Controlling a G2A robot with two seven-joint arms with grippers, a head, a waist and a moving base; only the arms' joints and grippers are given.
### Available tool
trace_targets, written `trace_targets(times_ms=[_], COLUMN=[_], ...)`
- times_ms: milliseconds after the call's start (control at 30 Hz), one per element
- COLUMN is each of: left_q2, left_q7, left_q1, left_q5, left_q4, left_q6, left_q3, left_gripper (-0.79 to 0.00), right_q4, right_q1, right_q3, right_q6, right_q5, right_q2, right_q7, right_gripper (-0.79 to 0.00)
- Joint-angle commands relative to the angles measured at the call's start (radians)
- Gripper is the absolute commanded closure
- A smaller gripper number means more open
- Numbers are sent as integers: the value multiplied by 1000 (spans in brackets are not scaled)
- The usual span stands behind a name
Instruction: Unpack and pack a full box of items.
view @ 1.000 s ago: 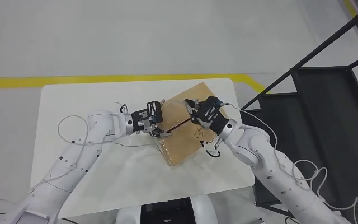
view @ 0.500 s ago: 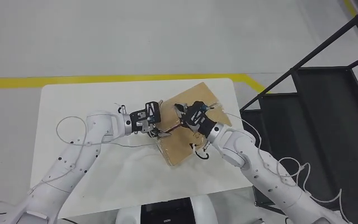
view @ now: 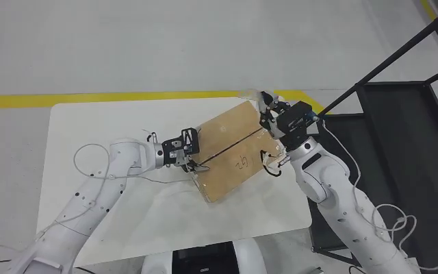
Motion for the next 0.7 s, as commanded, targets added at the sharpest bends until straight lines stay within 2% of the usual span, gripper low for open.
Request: trace_targets(times_ms=[0, 200, 433, 667], left_q2=[-2, -6, -10, -13], left_q7=[-3, -10, -17, -31], left_q1=[-1, -5, -8, -11], left_q5=[-2, -4, -5, -9], left_q4=[2, 6, 9, 15], left_q6=[-2, -5, -9, -19], left_q3=[3, 6, 9, 10], left_gripper=[-785, -785, -785, -785], right_q4=[-16, -39, -29, -22], right_q1=[-16, -35, -2, 11], right_q3=[38, 97, 78, 101], right_q6=[7, 1, -2, 56], right_q5=[4, 22, 23, 1], right_q2=[1, -2, -13, -22], right_q7=[-9, -12, -9, -1], right_gripper=[0, 0, 0, 0])
